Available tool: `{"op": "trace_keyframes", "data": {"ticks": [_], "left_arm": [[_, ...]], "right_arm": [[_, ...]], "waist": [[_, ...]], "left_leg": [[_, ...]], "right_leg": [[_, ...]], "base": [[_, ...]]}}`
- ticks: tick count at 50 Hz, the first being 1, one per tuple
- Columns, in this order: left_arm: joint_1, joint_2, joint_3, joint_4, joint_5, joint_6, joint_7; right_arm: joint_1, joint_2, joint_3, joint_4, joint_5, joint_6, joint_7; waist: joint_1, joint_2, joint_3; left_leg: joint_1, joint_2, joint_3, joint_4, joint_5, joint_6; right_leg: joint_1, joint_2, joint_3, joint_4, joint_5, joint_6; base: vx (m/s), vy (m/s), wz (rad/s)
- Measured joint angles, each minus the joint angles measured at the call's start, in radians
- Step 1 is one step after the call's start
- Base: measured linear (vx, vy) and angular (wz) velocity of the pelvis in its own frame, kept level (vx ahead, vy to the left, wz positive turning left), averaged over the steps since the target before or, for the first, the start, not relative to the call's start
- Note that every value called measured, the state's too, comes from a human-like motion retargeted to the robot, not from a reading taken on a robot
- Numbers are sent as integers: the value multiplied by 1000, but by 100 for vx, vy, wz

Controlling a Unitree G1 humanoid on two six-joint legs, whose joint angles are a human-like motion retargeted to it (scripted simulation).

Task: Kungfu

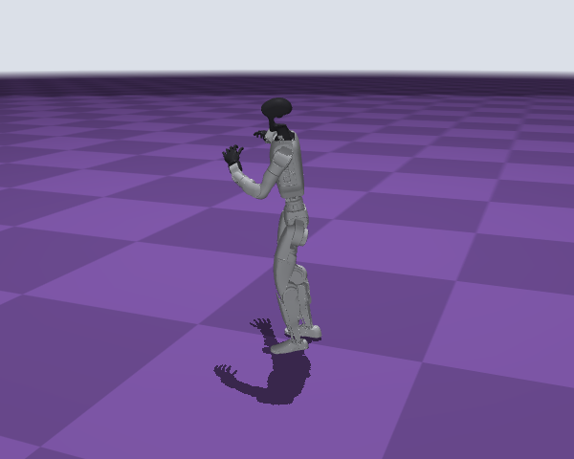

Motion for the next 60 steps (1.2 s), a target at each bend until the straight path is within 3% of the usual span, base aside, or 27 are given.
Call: {"op": "trace_keyframes", "data": {"ticks": [1,2,3,5,7,8,10,12,13,15,17,18,20,22,25,29,33,35,40,44,47,48,50,53,55,57,60], "left_arm": [[2,18,11,6,-9,-20,2],[2,37,24,10,-21,-42,7],[-6,59,38,14,-43,-68,18],[-19,67,44,41,-106,-126,48],[0,10,53,92,-139,-136,51],[16,-36,45,117,-151,-131,40],[39,-89,14,137,-183,-131,10],[60,-106,-15,138,-182,-146,9],[70,-108,-26,136,-165,-157,22],[85,-76,-23,128,-105,-179,80],[115,-6,7,122,-45,-194,141],[134,28,23,121,-26,-194,154],[168,70,62,127,4,-198,156],[190,82,85,177,6,-196,146],[236,102,179,282,-23,-183,67],[371,105,298,361,14,-156,4],[499,173,368,425,-9,-200,33],[561,221,399,462,-41,-201,20],[709,281,466,547,-80,-174,-37],[768,232,507,634,-89,-160,2],[770,180,517,697,-102,-158,42],[763,165,514,713,-106,-162,54],[731,137,493,735,-113,-169,84],[650,85,397,766,-111,-174,127],[583,-10,396,804,-101,-167,150],[413,-130,418,943,-102,-168,221],[224,-214,365,1096,-232,-184,262]], "right_arm": [[2,35,-4,0,29,-33,0],[-2,67,-4,0,48,-69,-7],[-16,94,5,0,47,-115,-27],[-24,122,20,0,-16,-205,-97],[-17,128,25,0,-105,-200,-200],[-2,117,21,0,-154,-189,-254],[47,97,-9,0,-213,-160,-309],[88,90,-53,0,-198,-113,-324],[100,89,-75,0,-179,-92,-322],[73,104,-86,0,-130,-74,-324],[-3,156,-32,0,-119,-89,-336],[-34,182,0,0,-132,-103,-334],[-96,221,64,0,-170,-97,-312],[-110,260,91,-16,-213,-45,-291],[-80,337,122,-84,-295,7,-261],[8,402,126,-85,-413,-46,-270],[140,478,85,-75,-406,-55,-285],[191,517,72,-75,-392,-63,-284],[281,548,39,-82,-405,-31,-230],[248,590,66,-118,-360,-27,-189],[173,642,125,-132,-331,-52,-186],[147,664,146,-135,-316,-55,-199],[95,706,184,-143,-274,-69,-241],[61,746,156,-176,-184,-96,-298],[28,770,140,-220,-112,-112,-303],[-45,804,156,-272,-53,-141,-260],[-90,828,196,-324,-43,-226,-200]], "waist": [[5,-17,-3],[15,-32,-3],[34,-44,1],[-28,58,6],[-61,166,12],[-92,216,15],[-168,322,31],[-235,404,64],[-286,419,85],[-359,375,117],[-369,347,148],[-376,360,160],[-364,358,161],[-411,385,209],[-430,432,276],[-308,371,163],[-180,221,50],[-139,148,17],[-82,118,-53],[-121,161,-35],[-170,205,-10],[-183,216,-1],[-220,178,3],[-196,196,-17],[-177,187,9],[-228,252,77],[-307,338,128]], "left_leg": [[-6,38,-11,8,-14,-25],[-19,106,6,22,-20,-57],[-49,235,79,49,-7,-102],[-163,402,-18,152,-59,-118],[-268,467,-116,219,-97,-57],[-282,451,-160,210,-105,-16],[-358,429,-303,213,-104,36],[-418,394,-417,212,-91,80],[-432,333,-454,226,-99,111],[-378,203,-422,221,-125,171],[-311,213,-356,141,-107,195],[-319,249,-363,107,-82,195],[-347,230,-338,154,-122,263],[-389,263,-403,160,-131,264],[-471,412,-522,148,-87,169],[-420,468,-412,140,-91,92],[-284,433,-233,124,-108,37],[-213,398,-154,114,-110,3],[-157,340,-86,130,-118,-46],[-102,356,-44,123,-109,-86],[-63,408,-16,112,-93,-160],[-50,426,-13,111,-89,-193],[-24,360,-2,114,-97,-237],[-68,277,-71,131,-88,-237],[-58,211,-77,121,-85,-237],[-84,247,-85,107,-82,-237],[-112,237,-165,79,-71,-237]], "right_leg": [[-57,4,-2,85,15,151],[-128,35,-6,180,38,251],[-227,116,-13,295,80,251],[-386,162,-114,616,83,251],[-487,92,-115,930,75,251],[-523,1,-70,1071,69,251],[-531,-230,-35,1181,135,88],[-473,-495,4,986,233,-179],[-427,-620,59,808,234,-249],[-343,-881,198,382,285,-273],[-262,-940,159,-26,351,-273],[-246,-907,131,-177,402,-273],[-336,-955,105,-190,404,-273],[-461,-946,104,201,283,-273],[-603,-637,137,617,270,-241],[-617,-429,13,802,243,-128],[-570,-290,-45,827,221,76],[-540,-256,-18,800,203,113],[-439,-352,-14,607,205,-26],[-382,-397,19,350,164,-131],[-335,-438,-88,186,92,-175],[-325,-441,-130,143,72,-178],[-315,-516,-178,71,297,-50],[-586,-530,197,285,176,40],[-680,-639,140,349,187,18],[-763,-629,158,474,109,28],[-844,-583,232,499,107,28]], "base": [[-19,-55,-184],[-45,-106,-263],[-50,-109,-207],[-26,-37,-52],[6,44,46],[23,46,142],[29,12,207],[12,-4,214],[-1,17,235],[-8,28,160],[-24,10,-66],[-32,-9,-129],[-22,-22,-91],[-28,-35,72],[-34,-59,-25],[13,-58,-83],[20,-51,-40],[20,-66,-10],[21,-50,17],[-10,-53,-10],[-25,-73,-55],[-25,-85,-54],[-20,-80,-34],[-12,-71,-12],[-48,-17,-31],[-57,19,-24],[-19,15,7]]}}
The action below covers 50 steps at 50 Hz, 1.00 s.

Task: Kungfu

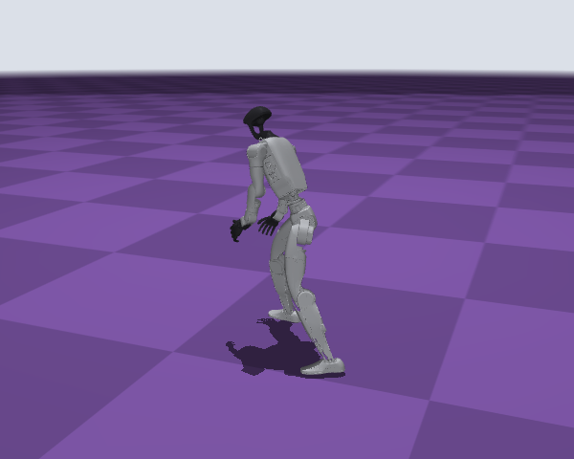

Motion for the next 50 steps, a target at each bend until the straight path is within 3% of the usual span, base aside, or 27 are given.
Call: {"op": "trace_keyframes", "data": {"ticks": [5,13,17,20,22,26,29,31,34,37,40,43,50], "left_arm": [[-270,-3,-41,77,-53,3,-71],[-496,88,-18,77,300,109,-140],[-496,127,-30,81,438,111,-127],[-430,180,-45,28,530,119,-176],[-364,239,-66,-59,554,127,-234],[-114,429,-84,-404,478,191,-440],[140,600,-60,-761,351,321,-629],[311,692,-5,-997,312,405,-678],[543,794,102,-1284,289,458,-649],[671,824,150,-1423,293,492,-575],[734,828,144,-1478,302,564,-527],[746,821,132,-1497,316,621,-510],[680,819,85,-1457,272,668,-479]], "right_arm": [[-80,-21,72,-74,17,-40,52],[-165,-1,77,-109,105,-74,169],[-182,26,136,-144,280,-89,411],[-168,-23,292,-243,558,-30,696],[-151,-27,362,-313,607,23,813],[-74,86,438,-440,491,61,959],[-40,52,578,-662,560,128,1084],[-8,51,640,-803,557,150,1139],[28,57,710,-960,530,118,1141],[41,63,750,-1048,487,30,1066],[38,65,772,-1092,447,-61,973],[37,58,782,-1090,436,-79,887],[31,44,776,-1067,558,-95,925]], "waist": [[-90,92,89],[-112,183,183],[-111,211,210],[-103,214,212],[-100,223,203],[-74,234,173],[-32,233,139],[-7,244,122],[26,252,95],[38,243,72],[34,223,57],[16,201,47],[-40,162,53]], "left_leg": [[-35,-29,57,-97,29,0],[-66,-52,82,-179,53,0],[-66,-46,90,-197,56,0],[-52,-50,80,-196,47,0],[-35,-60,72,-198,41,0],[-2,-70,57,-182,9,0],[16,-77,56,-172,-21,0],[22,-81,58,-168,-37,0],[30,-89,61,-162,-47,0],[41,-109,62,-163,-41,0],[53,-123,60,-165,-31,0],[60,-136,56,-165,-22,0],[66,-129,91,-169,-23,0]], "right_leg": [[-109,-25,45,16,5,0],[-196,-11,50,-34,28,-2],[-196,-8,25,-66,41,6],[-191,-6,17,-79,50,12],[-187,-17,14,-78,54,18],[-172,-34,-10,-78,69,25],[-168,-46,-31,-86,89,30],[-167,-59,-50,-93,106,32],[-161,-77,-71,-103,131,35],[-149,-104,-74,-112,149,37],[-133,-123,-72,-119,167,34],[-120,-136,-63,-127,178,24],[-102,-133,-78,-163,177,1]], "base": [[-28,32,27],[-10,21,-17],[-1,14,-25],[5,10,-31],[7,9,-17],[10,7,-32],[11,10,-38],[11,14,-23],[11,10,-8],[6,5,21],[2,2,24],[-1,-2,25],[-5,-4,-7]]}}
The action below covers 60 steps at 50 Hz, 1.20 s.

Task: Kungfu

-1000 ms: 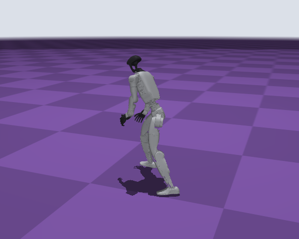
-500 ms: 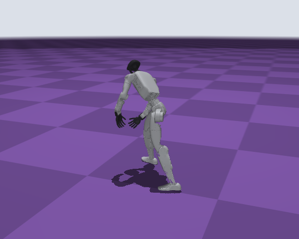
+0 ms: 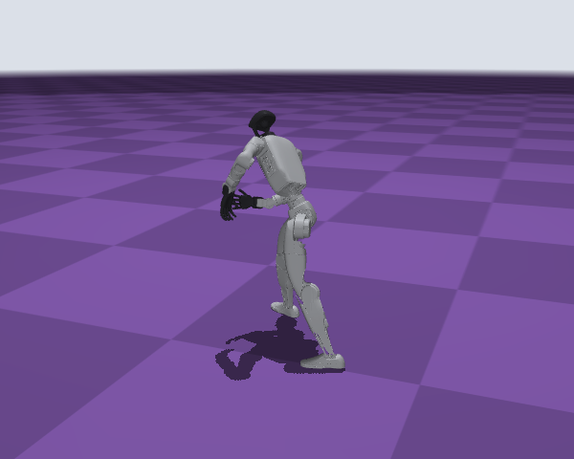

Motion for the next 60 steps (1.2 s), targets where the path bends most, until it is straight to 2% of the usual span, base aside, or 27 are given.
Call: {"op": "trace_keyframes", "data": {"ticks": [5,10,13,15,18,20,21,22,23,25,27,28,29,30,32,35,39,42,45,50,52,53,55,57,60], "left_arm": [[-118,-31,13,65,-34,-19,-21],[-331,-127,97,163,-99,7,-2],[-507,-207,124,237,-190,-2,104],[-643,-263,108,312,-281,-61,225],[-791,-318,100,385,-433,-209,382],[-876,-353,86,439,-548,-305,463],[-917,-374,78,458,-617,-349,480],[-955,-396,75,474,-689,-389,488],[-987,-421,78,485,-764,-421,478],[-1047,-471,89,505,-928,-463,403],[-1076,-521,91,521,-1088,-470,284],[-1078,-544,86,526,-1160,-467,225],[-1078,-567,80,528,-1222,-460,174],[-1077,-592,74,527,-1278,-452,128],[-1070,-642,62,533,-1363,-419,40],[-1054,-722,41,542,-1434,-372,-54],[-1018,-828,6,551,-1481,-331,-136],[-980,-908,-24,550,-1509,-306,-192],[-937,-978,-68,537,-1533,-295,-238],[-868,-1048,-148,497,-1553,-314,-287],[-848,-1062,-179,490,-1552,-334,-283],[-836,-1065,-191,488,-1554,-344,-275],[-803,-1054,-219,475,-1566,-359,-265],[-767,-1013,-211,455,-1550,-349,-261],[-719,-904,-145,390,-1492,-346,-253]], "right_arm": [[3,-29,-54,17,14,-20,26],[87,-33,-202,37,-24,-29,33],[152,-38,-322,22,44,-60,-36],[193,-65,-416,-4,138,-89,-96],[203,-89,-517,-61,295,-104,-167],[188,-98,-555,-106,395,-96,-200],[170,-111,-573,-131,439,-90,-207],[149,-124,-589,-156,482,-83,-211],[125,-139,-605,-178,520,-76,-211],[67,-154,-635,-219,594,-63,-206],[26,-142,-651,-259,643,-59,-216],[15,-127,-652,-279,656,-60,-227],[6,-116,-654,-300,665,-61,-236],[-3,-108,-655,-322,672,-61,-244],[-10,-95,-663,-368,691,-66,-258],[-7,-85,-676,-429,727,-83,-291],[11,-81,-685,-498,776,-113,-329],[35,-69,-674,-546,806,-119,-341],[64,-58,-658,-595,836,-132,-347],[166,-41,-663,-678,875,-152,-351],[220,-45,-680,-709,893,-172,-362],[251,-52,-691,-722,897,-185,-370],[330,-70,-733,-753,890,-224,-390],[399,-75,-744,-776,844,-260,-431],[397,-88,-685,-774,716,-310,-516]], "waist": [[-30,-19,-7],[-59,21,-53],[-84,39,-99],[-93,24,-116],[-94,-43,-158],[-57,-87,-147],[-29,-111,-143],[-5,-140,-145],[13,-181,-157],[41,-245,-161],[16,-267,-165],[2,-255,-154],[-14,-255,-148],[-31,-259,-146],[-61,-268,-144],[-81,-282,-137],[-65,-297,-120],[-63,-295,-94],[-84,-277,-59],[-156,-238,-20],[-171,-214,-2],[-168,-200,5],[-174,-149,3],[-122,-141,-15],[-48,-136,-30]], "left_leg": [[-5,7,58,5,14,0],[-4,60,118,-24,52,0],[31,100,152,-27,143,0],[99,118,160,-15,262,0],[218,172,168,28,534,0],[292,276,120,162,664,39],[295,197,-35,230,696,26],[295,104,-153,299,699,14],[290,-16,-195,371,643,3],[249,-197,-178,520,565,0],[156,-88,-89,649,420,4],[111,12,-76,719,320,17],[62,70,-59,767,240,58],[11,107,-39,804,170,113],[-84,126,-38,811,79,156],[-188,94,-73,694,42,145],[-234,109,-93,401,74,163],[-213,129,-169,154,150,175],[-171,177,-204,-47,160,178],[-144,268,-4,-122,176,242],[-130,295,64,-74,223,200],[-122,305,106,-55,298,186],[-207,322,33,63,373,127],[-282,290,-42,198,333,110],[-315,273,-33,298,257,103]], "right_leg": [[-33,14,-39,-38,14,-28],[-63,-16,-232,77,-159,-178],[-38,-52,-361,199,-293,-218],[-15,-33,-348,246,-318,-210],[1,80,-273,312,-422,-194],[91,253,-280,327,-505,-201],[130,336,-247,292,-503,-197],[162,402,-202,263,-500,-188],[181,435,-131,247,-496,-172],[237,492,-8,223,-491,-138],[333,590,13,151,-480,-167],[399,680,11,92,-468,-192],[451,735,31,47,-455,-201],[497,771,61,9,-442,-202],[575,825,124,-49,-418,-193],[689,888,234,-122,-392,-188],[815,946,428,-160,-389,-194],[884,968,553,-144,-410,-190],[928,976,649,-97,-459,-185],[944,957,744,-4,-571,-182],[950,948,759,26,-614,-163],[955,942,759,36,-629,-147],[944,915,678,23,-630,-100],[936,826,575,1,-610,-44],[949,721,402,-56,-545,25]], "base": [[0,3,-71],[7,-17,-78],[13,-72,-65],[35,-78,-98],[35,-116,-213],[41,-119,-398],[45,-83,-447],[52,-41,-434],[59,-25,-411],[62,-22,-374],[59,-62,-290],[61,-67,-271],[62,-56,-263],[61,-40,-247],[56,-27,-241],[52,-11,-266],[50,9,-311],[54,29,-306],[64,49,-266],[61,63,-172],[61,75,-122],[62,65,-104],[75,67,-68],[75,79,-101],[35,75,-43]]}}
